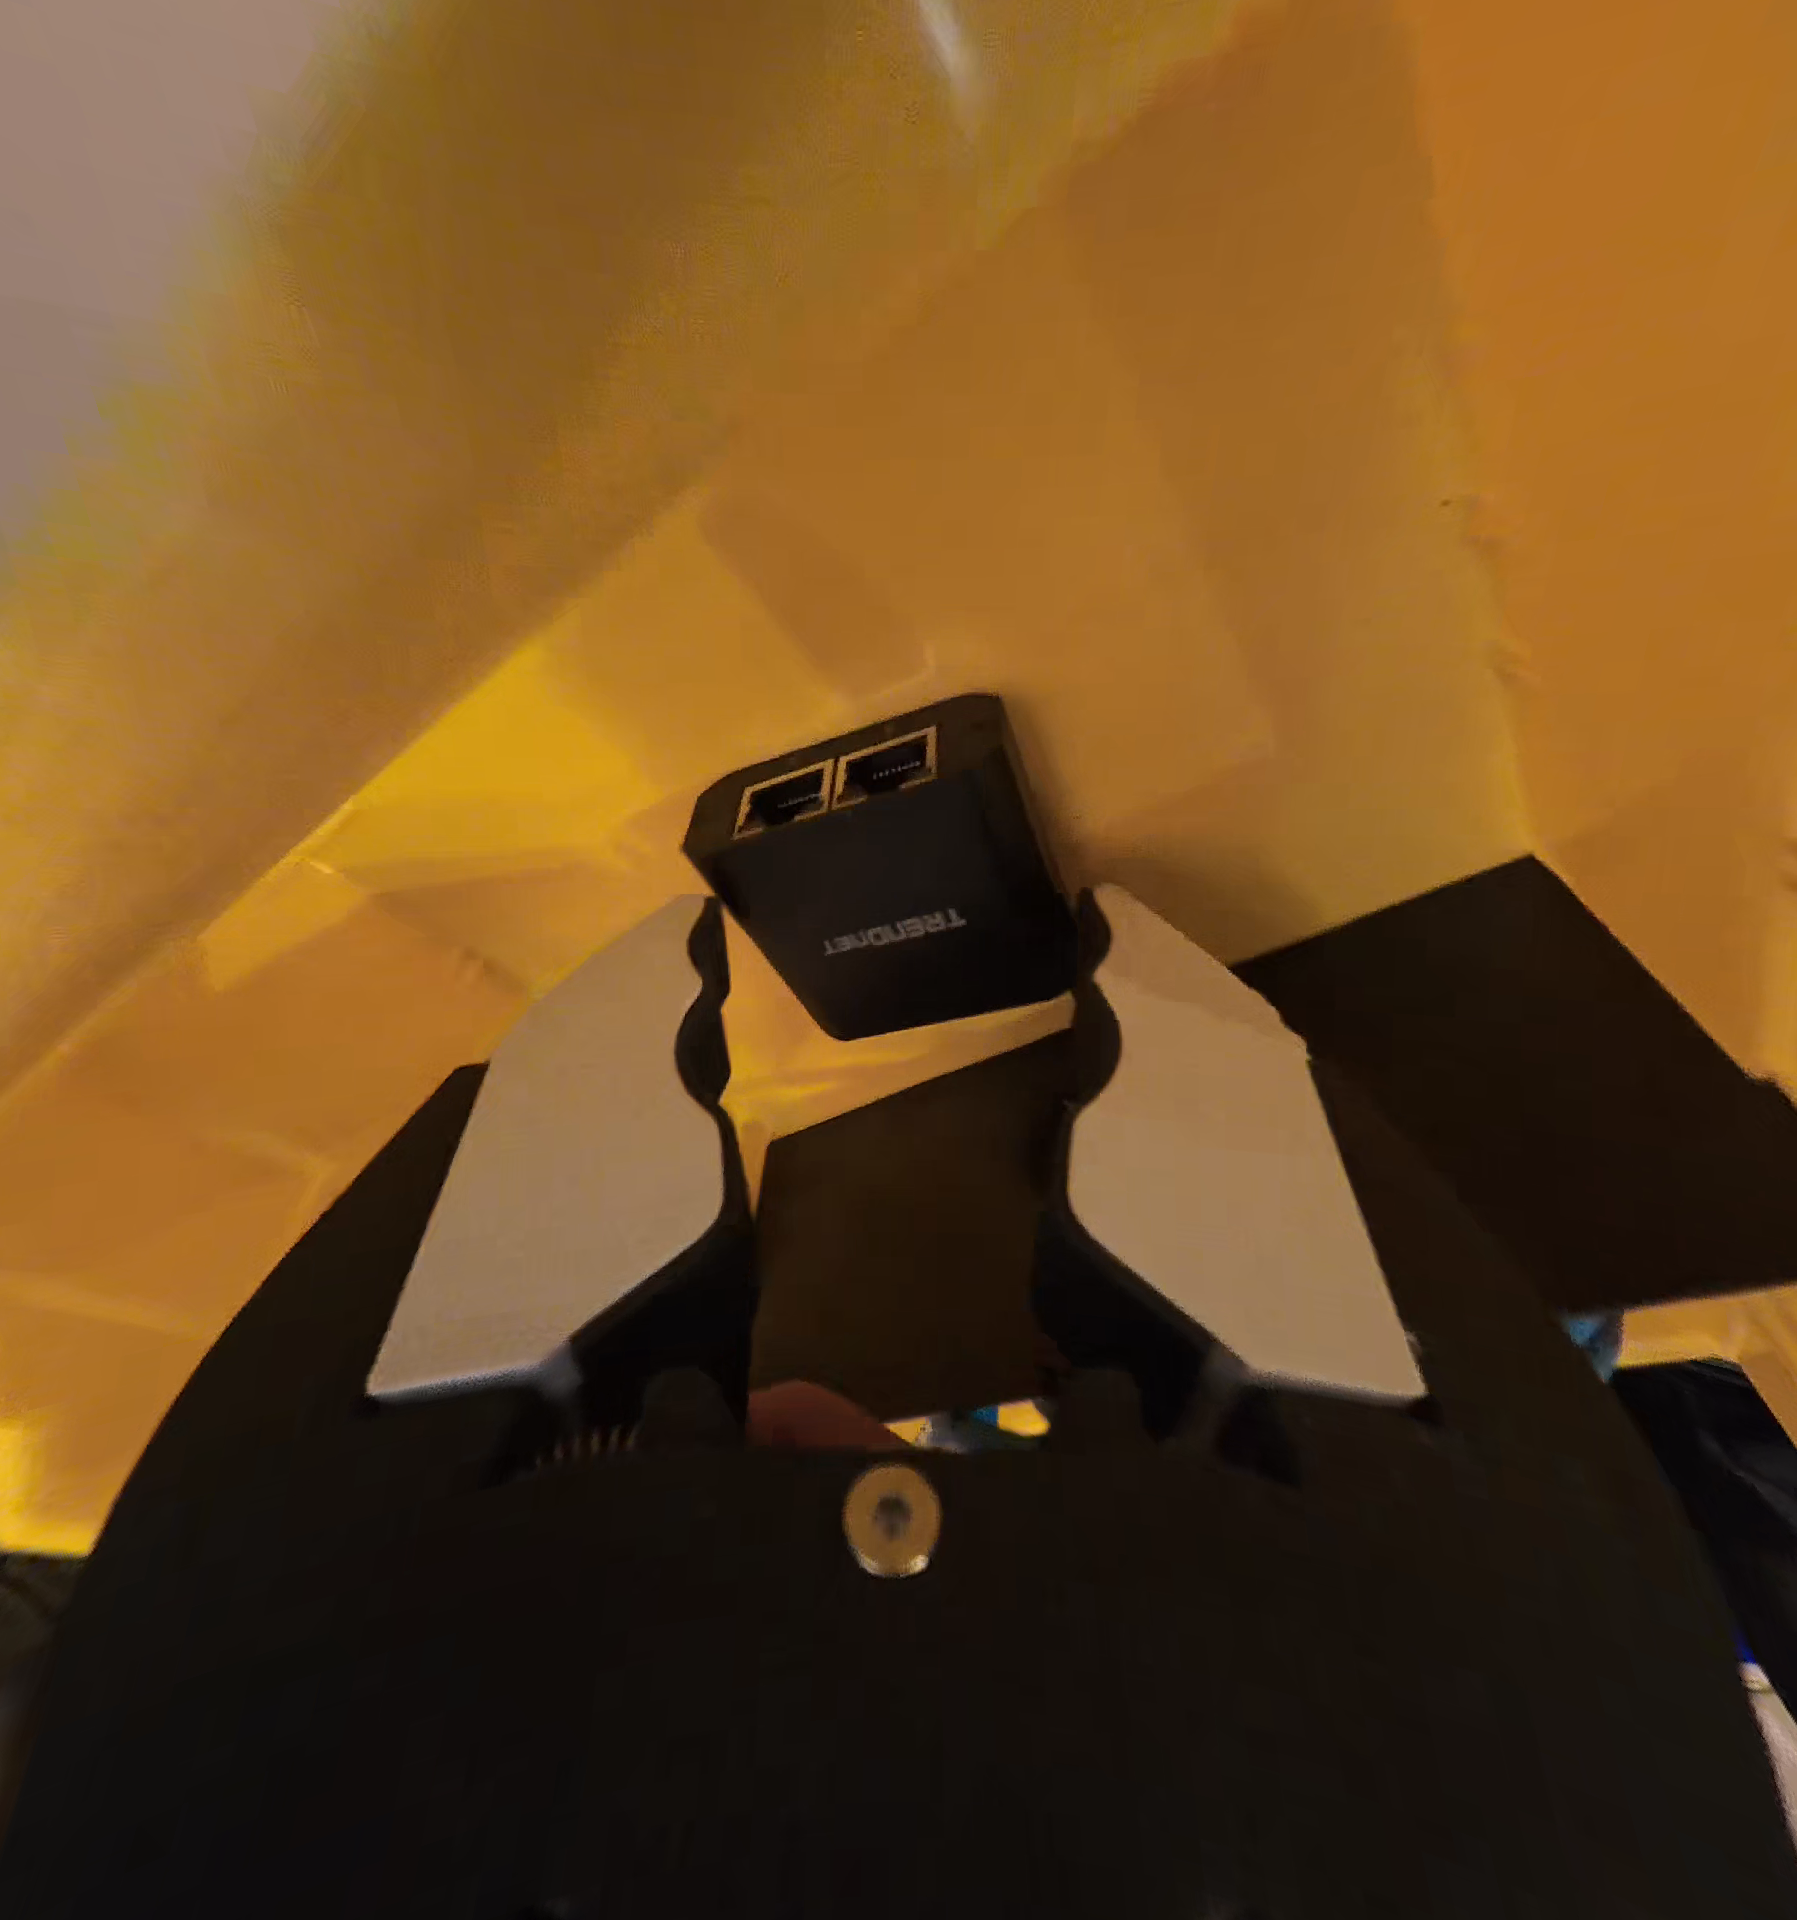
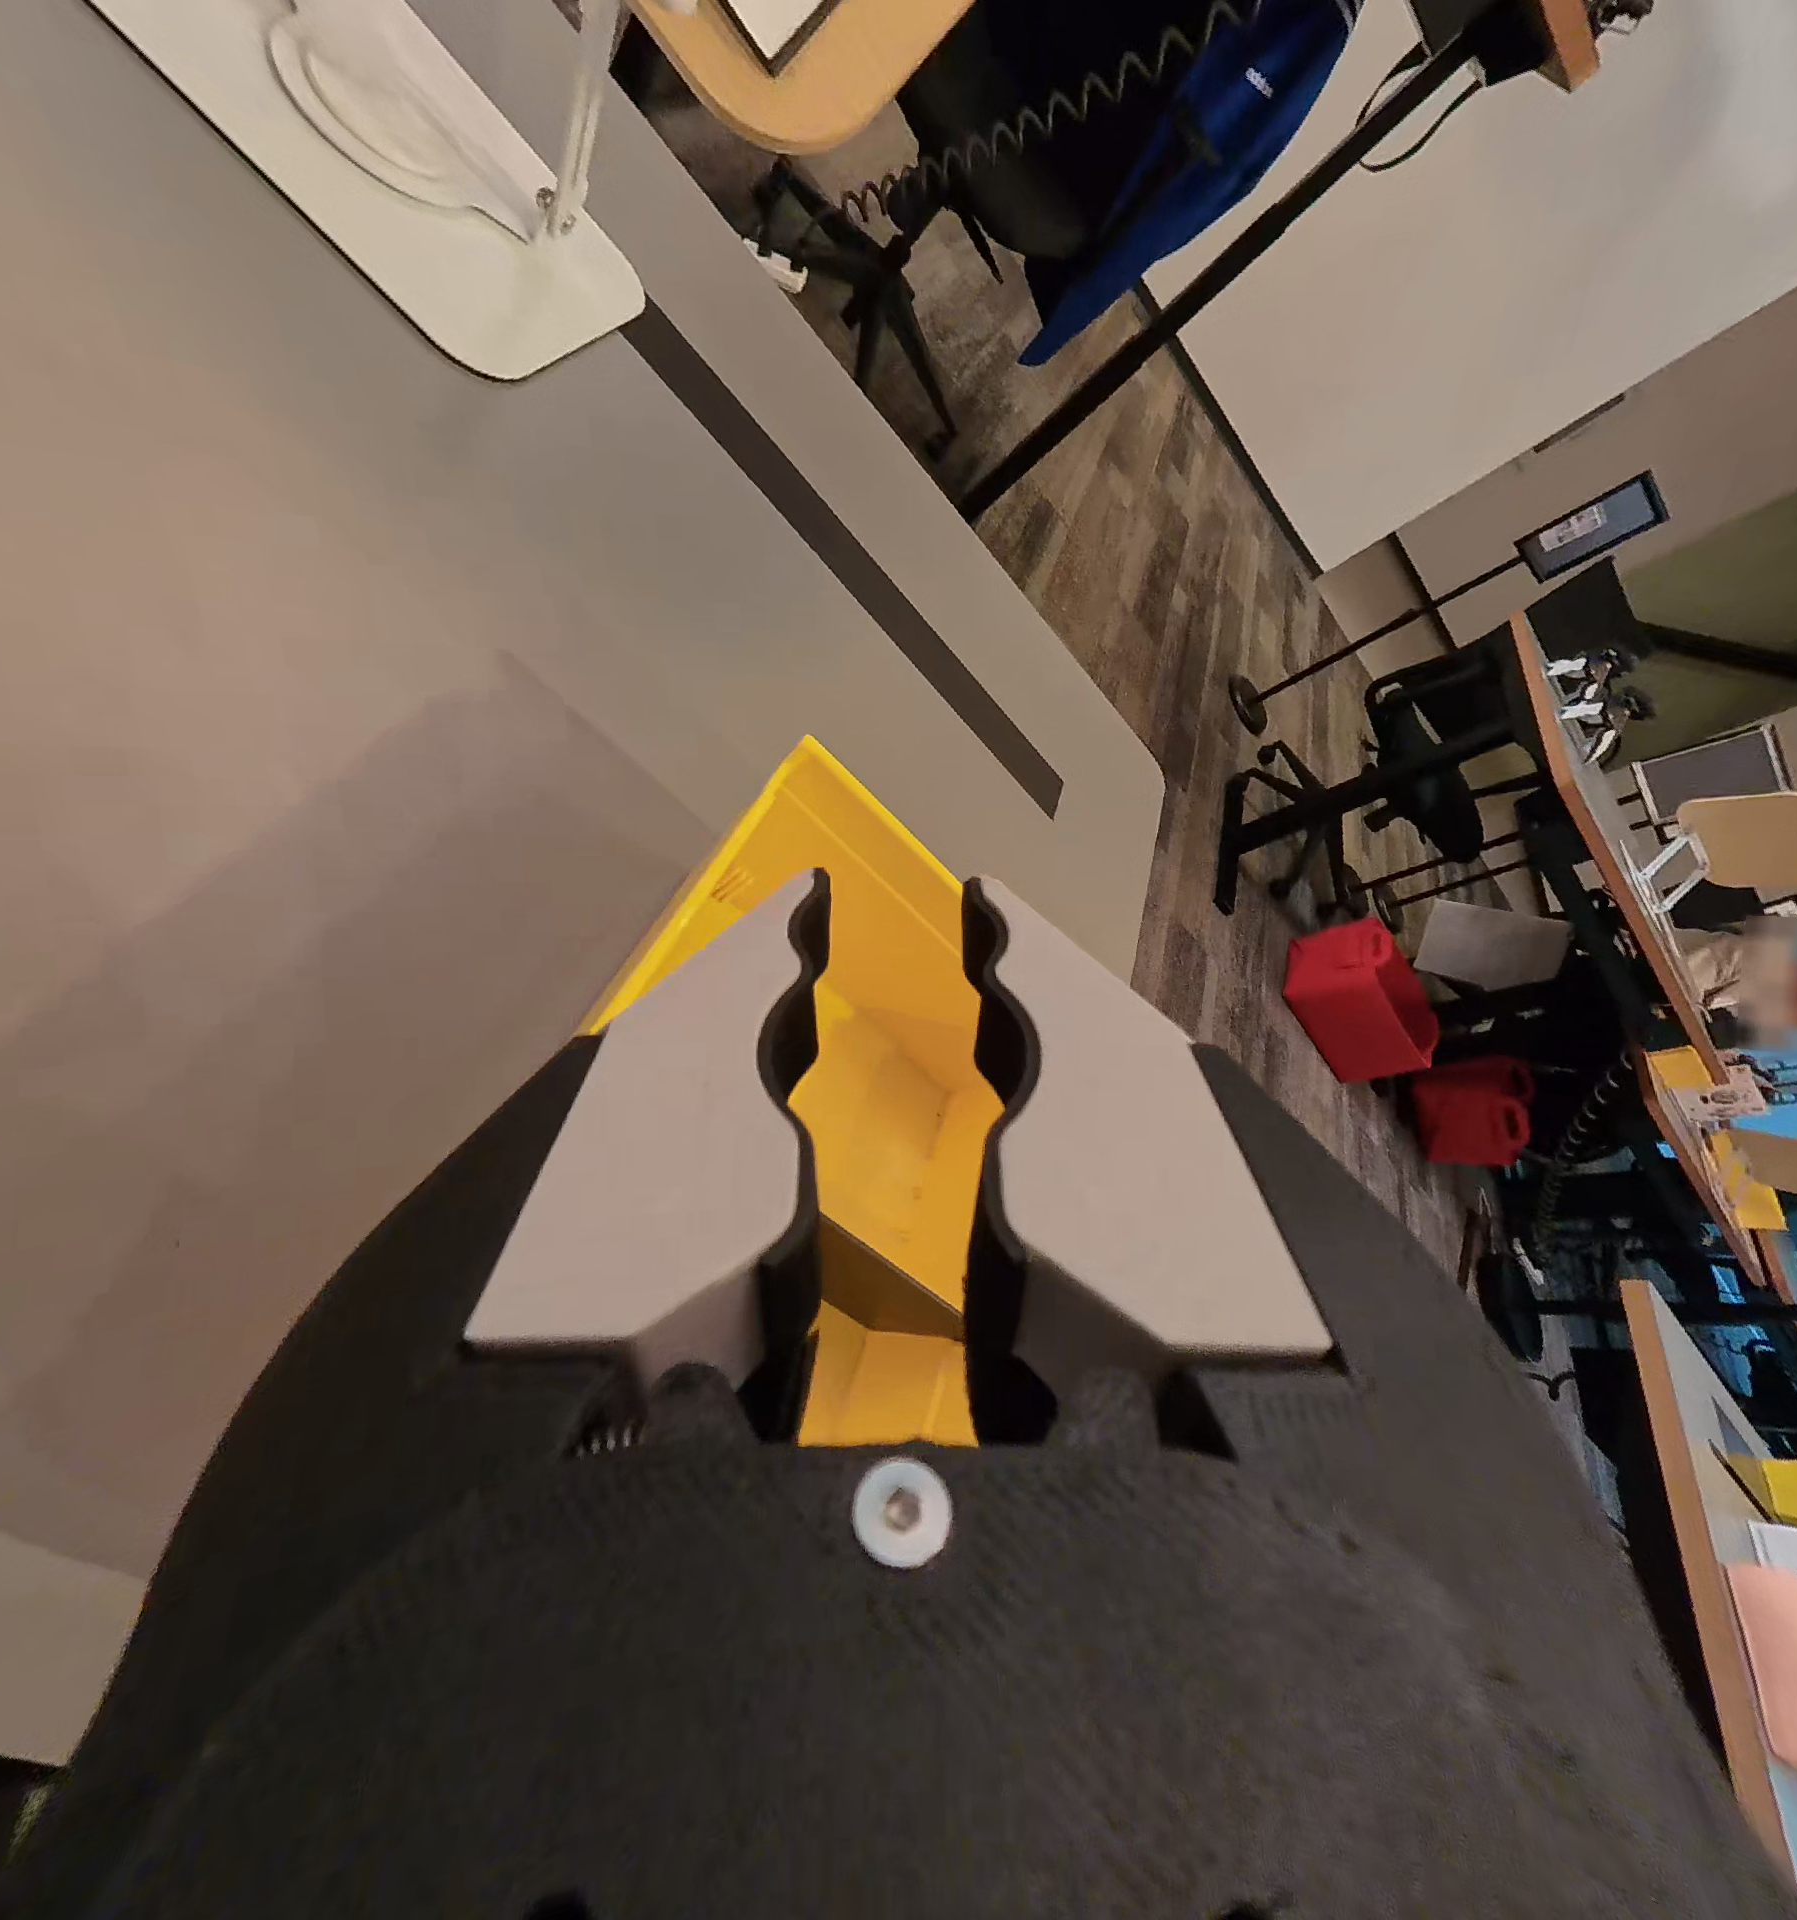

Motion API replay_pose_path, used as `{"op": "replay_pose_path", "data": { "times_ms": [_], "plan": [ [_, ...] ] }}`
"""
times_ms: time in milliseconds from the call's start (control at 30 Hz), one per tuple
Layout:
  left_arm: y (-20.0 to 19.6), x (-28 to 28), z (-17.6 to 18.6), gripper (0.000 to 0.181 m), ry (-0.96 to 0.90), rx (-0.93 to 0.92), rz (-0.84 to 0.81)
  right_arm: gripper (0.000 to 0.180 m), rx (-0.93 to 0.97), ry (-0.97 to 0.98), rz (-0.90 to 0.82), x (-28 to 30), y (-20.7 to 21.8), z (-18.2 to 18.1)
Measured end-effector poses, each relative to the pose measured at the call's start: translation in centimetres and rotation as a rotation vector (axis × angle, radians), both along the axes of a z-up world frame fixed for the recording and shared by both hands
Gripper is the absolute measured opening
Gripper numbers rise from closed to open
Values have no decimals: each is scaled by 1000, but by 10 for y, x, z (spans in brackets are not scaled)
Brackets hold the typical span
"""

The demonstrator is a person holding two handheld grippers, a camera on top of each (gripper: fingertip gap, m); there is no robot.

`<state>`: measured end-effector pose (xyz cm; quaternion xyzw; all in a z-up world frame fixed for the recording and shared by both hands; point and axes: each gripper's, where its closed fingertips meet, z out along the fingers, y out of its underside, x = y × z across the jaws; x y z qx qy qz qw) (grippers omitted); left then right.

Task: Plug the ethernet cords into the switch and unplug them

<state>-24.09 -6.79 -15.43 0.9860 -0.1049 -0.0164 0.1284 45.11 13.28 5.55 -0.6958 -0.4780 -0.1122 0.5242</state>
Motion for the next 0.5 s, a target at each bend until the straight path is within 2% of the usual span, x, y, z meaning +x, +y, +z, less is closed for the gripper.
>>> {"op": "replay_pose_path", "data": {
  "times_ms": [33, 167, 267, 400, 500],
  "plan": [
    [-1, -1, -2, 64, 11, -4, -2, 24, -4, -2, 3, -1, 0, -2],
    [2, -1, 2, 61, 17, 50, -31, 24, -25, 8, 35, -11, -4, -9],
    [8, 0, 17, 60, 33, 143, -67, 24, -48, 22, 76, -24, -10, -14],
    [18, 19, 63, 60, 31, 297, -136, 24, -101, 83, 210, -71, -29, -17],
    [29, 53, 110, 60, -25, 425, -234, 29, -171, 147, 390, -130, -55, -20]
  ]
}}
